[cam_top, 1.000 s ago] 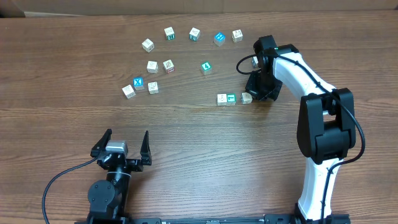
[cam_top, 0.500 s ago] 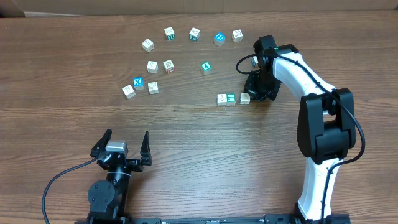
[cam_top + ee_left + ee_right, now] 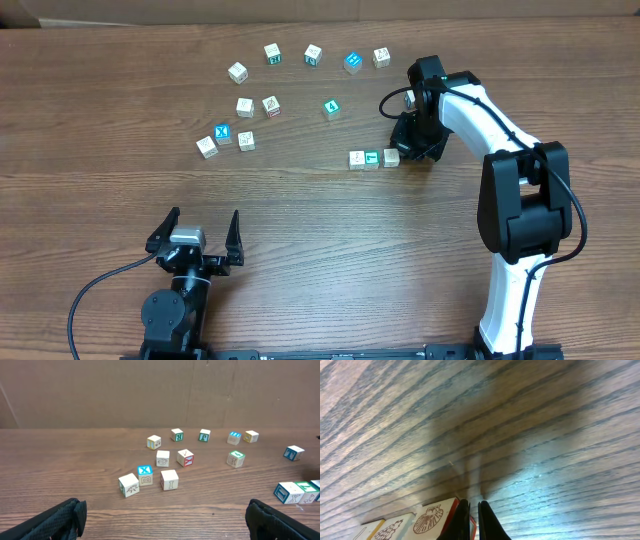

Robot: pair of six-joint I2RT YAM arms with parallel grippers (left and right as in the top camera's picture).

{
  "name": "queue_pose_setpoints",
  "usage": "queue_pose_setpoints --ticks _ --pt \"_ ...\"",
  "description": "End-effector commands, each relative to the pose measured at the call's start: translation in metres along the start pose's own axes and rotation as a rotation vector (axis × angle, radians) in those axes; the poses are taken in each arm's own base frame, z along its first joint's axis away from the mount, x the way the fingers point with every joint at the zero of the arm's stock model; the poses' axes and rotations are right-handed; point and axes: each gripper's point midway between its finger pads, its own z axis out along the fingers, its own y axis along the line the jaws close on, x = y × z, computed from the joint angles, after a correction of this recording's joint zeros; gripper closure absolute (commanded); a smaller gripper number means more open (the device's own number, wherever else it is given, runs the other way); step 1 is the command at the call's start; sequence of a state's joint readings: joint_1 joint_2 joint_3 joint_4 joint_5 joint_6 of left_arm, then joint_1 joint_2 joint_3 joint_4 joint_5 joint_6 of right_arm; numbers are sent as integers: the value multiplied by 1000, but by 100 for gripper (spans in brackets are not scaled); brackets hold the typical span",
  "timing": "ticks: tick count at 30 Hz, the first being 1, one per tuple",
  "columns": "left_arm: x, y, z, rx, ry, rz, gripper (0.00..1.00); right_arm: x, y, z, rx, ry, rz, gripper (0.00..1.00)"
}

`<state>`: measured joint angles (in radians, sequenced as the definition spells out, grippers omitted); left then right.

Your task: Form a horizontal line

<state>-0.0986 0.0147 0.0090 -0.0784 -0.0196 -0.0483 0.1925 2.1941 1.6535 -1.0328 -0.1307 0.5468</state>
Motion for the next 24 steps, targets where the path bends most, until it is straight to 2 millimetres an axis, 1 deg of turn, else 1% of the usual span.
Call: queue_pose_setpoints --ticks 1,5,13,20,24 --pt "-1 0 0 -2 -8 19 0 5 6 1 -17 13 -3 95" --pt "-1 0 0 -2 -8 19 0 7 7 1 -16 15 45 95" --pt "-1 0 0 -2 -8 19 0 10 17 3 -24 6 20 95" --pt "-1 0 0 -2 -8 19 0 5 10 3 16 -21 20 95" --pt "-1 0 0 -2 -8 19 0 1 2 2 58 -47 14 90"
